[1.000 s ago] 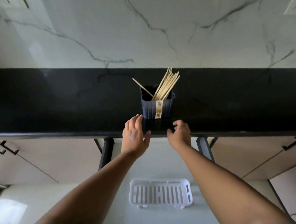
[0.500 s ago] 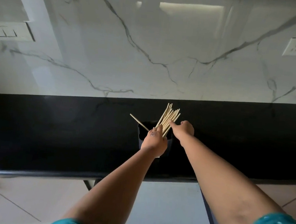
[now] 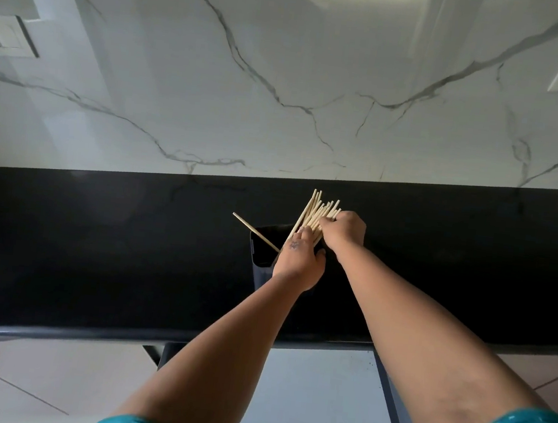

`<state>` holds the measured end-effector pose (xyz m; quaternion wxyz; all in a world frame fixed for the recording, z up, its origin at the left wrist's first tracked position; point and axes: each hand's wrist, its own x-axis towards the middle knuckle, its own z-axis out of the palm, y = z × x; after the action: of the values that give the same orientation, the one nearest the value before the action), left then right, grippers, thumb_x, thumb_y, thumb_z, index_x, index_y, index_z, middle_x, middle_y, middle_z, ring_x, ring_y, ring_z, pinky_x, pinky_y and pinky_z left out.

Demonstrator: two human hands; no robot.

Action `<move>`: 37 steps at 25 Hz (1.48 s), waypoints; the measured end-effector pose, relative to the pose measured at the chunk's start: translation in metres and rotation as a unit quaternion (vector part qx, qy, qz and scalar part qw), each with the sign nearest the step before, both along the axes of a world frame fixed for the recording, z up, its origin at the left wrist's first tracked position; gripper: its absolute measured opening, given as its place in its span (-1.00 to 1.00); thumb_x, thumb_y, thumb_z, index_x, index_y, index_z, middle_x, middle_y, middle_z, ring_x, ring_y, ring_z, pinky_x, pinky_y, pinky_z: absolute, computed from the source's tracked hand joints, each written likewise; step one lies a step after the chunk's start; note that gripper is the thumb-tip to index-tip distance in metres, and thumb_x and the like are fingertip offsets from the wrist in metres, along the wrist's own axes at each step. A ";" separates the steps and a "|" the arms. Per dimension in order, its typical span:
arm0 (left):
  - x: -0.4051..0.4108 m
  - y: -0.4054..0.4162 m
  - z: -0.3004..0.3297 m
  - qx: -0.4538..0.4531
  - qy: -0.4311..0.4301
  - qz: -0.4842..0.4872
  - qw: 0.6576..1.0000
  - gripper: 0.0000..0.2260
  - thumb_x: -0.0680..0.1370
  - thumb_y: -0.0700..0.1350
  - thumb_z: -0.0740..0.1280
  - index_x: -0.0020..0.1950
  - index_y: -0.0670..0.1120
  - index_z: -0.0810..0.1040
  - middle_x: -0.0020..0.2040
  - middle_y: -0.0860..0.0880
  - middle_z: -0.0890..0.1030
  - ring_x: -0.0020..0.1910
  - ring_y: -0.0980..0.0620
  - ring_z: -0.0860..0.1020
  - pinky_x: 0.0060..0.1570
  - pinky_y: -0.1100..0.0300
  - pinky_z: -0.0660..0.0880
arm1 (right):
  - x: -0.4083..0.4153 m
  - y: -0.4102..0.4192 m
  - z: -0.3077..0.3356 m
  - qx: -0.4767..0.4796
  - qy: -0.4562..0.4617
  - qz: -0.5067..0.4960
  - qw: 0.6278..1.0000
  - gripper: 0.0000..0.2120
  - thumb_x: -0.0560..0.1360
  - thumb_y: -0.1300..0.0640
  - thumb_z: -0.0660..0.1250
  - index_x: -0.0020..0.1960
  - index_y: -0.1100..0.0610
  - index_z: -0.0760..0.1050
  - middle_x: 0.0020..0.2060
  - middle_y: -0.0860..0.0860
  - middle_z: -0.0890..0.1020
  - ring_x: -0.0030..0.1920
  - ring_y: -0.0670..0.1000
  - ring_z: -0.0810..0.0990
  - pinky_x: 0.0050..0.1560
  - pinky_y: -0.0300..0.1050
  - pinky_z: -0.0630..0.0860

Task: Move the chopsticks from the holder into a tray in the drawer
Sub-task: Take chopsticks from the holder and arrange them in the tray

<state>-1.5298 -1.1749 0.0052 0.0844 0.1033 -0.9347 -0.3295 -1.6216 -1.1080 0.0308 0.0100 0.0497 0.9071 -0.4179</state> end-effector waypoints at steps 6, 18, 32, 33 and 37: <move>0.002 0.004 0.024 0.028 0.033 0.030 0.999 -0.39 0.58 -0.03 0.22 0.55 -0.16 0.05 0.51 -0.18 0.25 0.49 -0.15 0.21 0.43 -0.01 0.25 | 0.029 0.008 0.043 -0.003 0.148 0.071 0.986 -0.75 0.50 0.05 0.38 -0.15 0.25 0.62 -0.25 0.08 0.67 -0.35 -0.05 0.58 -0.38 -0.25 0.43; 0.064 0.011 0.113 0.439 0.251 0.125 0.853 -0.71 0.58 0.08 0.14 0.02 -0.07 0.55 -0.14 -0.01 0.66 -0.13 0.01 0.64 -0.09 0.11 0.57 | 0.157 0.002 0.113 -0.134 0.341 0.141 0.920 -0.67 0.48 -0.14 0.38 0.09 0.06 0.60 -0.06 -0.14 0.59 -0.13 -0.23 0.56 -0.12 -0.54 0.41; 0.218 0.039 -0.015 0.739 0.096 0.158 0.648 -0.79 0.67 -0.11 0.13 0.01 -0.10 0.55 0.10 -0.09 0.63 0.29 -0.06 0.51 0.29 0.06 0.41 | 0.254 0.069 -0.055 -0.499 -0.252 -0.151 0.816 -0.88 0.59 0.31 0.20 -0.08 0.26 0.50 -0.19 0.14 0.54 -0.23 0.03 0.55 -0.26 -0.16 0.55; 0.225 0.042 -0.028 0.742 0.078 0.163 0.646 -0.77 0.67 -0.11 0.12 0.01 -0.10 0.55 0.12 -0.09 0.61 0.29 -0.06 0.49 0.29 0.07 0.41 | 0.260 0.073 -0.065 -0.460 -0.275 -0.123 0.835 -0.86 0.60 0.31 0.18 -0.08 0.28 0.49 -0.19 0.16 0.54 -0.23 0.03 0.56 -0.28 -0.17 0.57; 0.247 0.042 -0.076 0.746 -0.001 0.179 0.642 -0.80 0.67 -0.15 0.13 0.09 -0.16 0.54 0.21 -0.14 0.56 0.26 -0.08 0.47 0.33 0.03 0.39 | 0.276 0.108 -0.113 -0.322 -0.361 -0.026 0.875 -0.82 0.60 0.31 0.22 -0.08 0.37 0.55 -0.21 0.16 0.57 -0.32 -0.02 0.57 -0.45 -0.32 0.56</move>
<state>-1.2823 -1.1332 -0.0703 0.0352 0.2966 -0.3357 -0.8934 -1.3457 -1.0000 -0.0823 0.3415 0.2148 0.6541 -0.6398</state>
